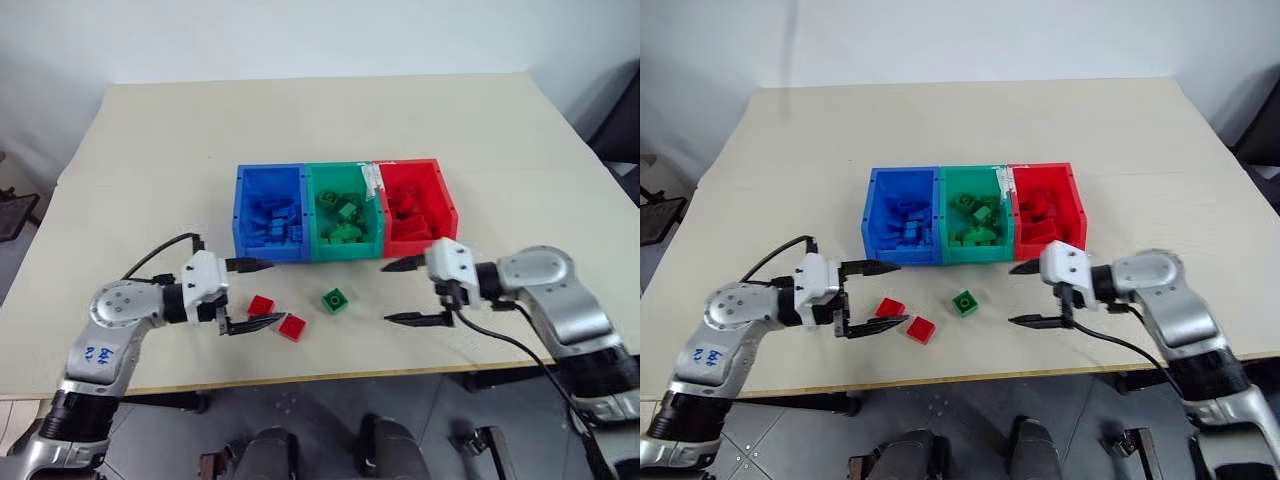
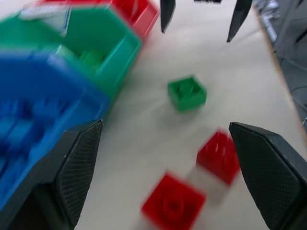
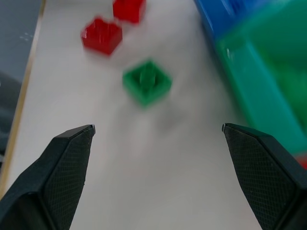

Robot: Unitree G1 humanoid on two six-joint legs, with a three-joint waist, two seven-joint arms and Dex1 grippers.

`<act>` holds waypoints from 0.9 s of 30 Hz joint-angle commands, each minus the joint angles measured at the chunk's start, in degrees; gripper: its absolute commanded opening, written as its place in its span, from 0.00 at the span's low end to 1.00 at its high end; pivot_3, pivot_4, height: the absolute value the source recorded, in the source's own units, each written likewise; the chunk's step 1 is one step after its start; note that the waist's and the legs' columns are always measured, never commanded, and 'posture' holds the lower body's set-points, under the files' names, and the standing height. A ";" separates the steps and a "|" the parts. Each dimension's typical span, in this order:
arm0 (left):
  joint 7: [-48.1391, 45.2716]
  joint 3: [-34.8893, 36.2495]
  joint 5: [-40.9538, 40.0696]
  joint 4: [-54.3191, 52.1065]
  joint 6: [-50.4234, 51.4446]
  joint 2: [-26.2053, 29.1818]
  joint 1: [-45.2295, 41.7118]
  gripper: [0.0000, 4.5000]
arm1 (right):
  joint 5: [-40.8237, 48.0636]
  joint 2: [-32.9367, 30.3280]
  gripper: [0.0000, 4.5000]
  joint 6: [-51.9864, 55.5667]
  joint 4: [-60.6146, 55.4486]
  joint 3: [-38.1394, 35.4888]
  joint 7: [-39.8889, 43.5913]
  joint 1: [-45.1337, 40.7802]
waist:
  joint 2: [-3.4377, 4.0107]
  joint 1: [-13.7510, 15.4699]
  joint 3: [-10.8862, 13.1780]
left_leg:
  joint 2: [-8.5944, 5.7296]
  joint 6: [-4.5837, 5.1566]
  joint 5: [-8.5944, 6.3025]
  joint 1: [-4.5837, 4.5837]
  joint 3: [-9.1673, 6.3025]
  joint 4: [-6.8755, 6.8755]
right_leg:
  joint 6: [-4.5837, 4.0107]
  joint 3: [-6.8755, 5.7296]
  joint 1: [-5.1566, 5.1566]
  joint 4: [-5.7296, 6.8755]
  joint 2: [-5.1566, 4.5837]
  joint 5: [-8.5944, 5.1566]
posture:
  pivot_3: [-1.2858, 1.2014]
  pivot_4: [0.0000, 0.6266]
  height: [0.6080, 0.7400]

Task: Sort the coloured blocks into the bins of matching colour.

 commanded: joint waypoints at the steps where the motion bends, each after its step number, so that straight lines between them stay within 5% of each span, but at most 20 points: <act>1: 0.39 5.24 -1.68 -5.02 0.51 2.23 5.57 1.00 | -5.00 5.59 0.99 -3.15 7.17 4.67 -1.99 -5.36 | 0.01 -0.17 0.00 | 0.00 0.00 0.00 -0.01 0.00 -0.01 | 0.00 0.00 -0.04 0.00 0.00 0.00 | 0.52 0.24 1.00; 8: 0.34 8.67 -3.13 -10.07 2.60 3.86 12.48 1.00 | -8.25 9.09 0.95 -8.48 14.69 8.72 0.91 -6.35 | 0.02 0.24 0.01 | -0.01 -0.07 -0.04 -0.24 -0.09 0.02 | 0.00 -0.40 0.00 0.10 -0.01 0.00 | 0.52 0.24 1.00; 18: 0.90 7.45 -2.72 -10.26 3.46 3.30 10.01 1.00 | -6.80 9.51 0.27 -8.08 12.26 7.18 1.72 -4.04 | 0.02 -0.16 0.00 | 0.03 -0.12 -0.01 -0.11 0.01 0.03 | -0.01 -0.38 0.04 0.14 0.01 0.00 | 0.52 0.24 1.00; 23: 0.47 7.03 -2.64 -9.78 3.44 3.27 9.23 1.00 | -6.86 8.72 0.27 -4.64 9.44 5.54 -1.32 -2.95 | 0.02 -0.20 0.00 | 0.03 -0.13 -0.01 -0.12 0.01 0.00 | -0.01 -0.39 0.02 0.14 0.01 0.00 | 0.52 0.24 1.00; 27: 0.40 7.03 -2.70 -9.68 3.43 3.38 9.30 1.00 | -5.73 7.02 0.48 1.59 4.80 4.98 -1.31 -2.22 | 0.02 -0.01 0.01 | 0.03 -0.12 -0.01 -0.15 0.00 0.01 | -0.01 -0.39 0.02 0.13 0.01 0.00 | 0.52 0.24 1.00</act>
